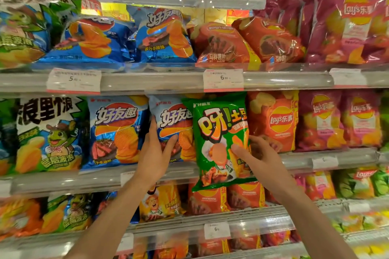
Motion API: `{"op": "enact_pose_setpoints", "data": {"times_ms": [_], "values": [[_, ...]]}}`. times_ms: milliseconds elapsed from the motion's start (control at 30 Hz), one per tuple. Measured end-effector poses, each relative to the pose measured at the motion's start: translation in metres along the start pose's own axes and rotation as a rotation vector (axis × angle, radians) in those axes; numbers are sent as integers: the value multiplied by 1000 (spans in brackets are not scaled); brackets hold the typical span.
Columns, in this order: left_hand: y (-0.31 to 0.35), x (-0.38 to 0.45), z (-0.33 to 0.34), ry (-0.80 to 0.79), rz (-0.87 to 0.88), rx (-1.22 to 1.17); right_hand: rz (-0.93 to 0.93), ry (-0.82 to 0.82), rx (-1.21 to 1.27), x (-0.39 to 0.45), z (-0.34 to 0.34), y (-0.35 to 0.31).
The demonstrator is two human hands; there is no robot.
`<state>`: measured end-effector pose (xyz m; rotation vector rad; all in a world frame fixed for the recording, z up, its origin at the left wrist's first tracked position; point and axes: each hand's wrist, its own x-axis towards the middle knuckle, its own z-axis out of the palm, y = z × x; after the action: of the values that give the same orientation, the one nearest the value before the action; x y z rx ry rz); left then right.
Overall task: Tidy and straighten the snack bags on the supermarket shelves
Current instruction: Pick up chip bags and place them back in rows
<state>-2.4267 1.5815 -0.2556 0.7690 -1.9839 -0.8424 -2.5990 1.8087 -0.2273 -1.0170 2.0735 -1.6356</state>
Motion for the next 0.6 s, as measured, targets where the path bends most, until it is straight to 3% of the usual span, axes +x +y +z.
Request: {"op": "enact_pose_setpoints", "data": {"times_ms": [267, 600], "values": [[18, -7, -19, -108, -25, -50, -12, -20, 75, -11, 9, 1], [21, -85, -62, 222, -161, -233, 5, -54, 114, -30, 26, 11]]}}
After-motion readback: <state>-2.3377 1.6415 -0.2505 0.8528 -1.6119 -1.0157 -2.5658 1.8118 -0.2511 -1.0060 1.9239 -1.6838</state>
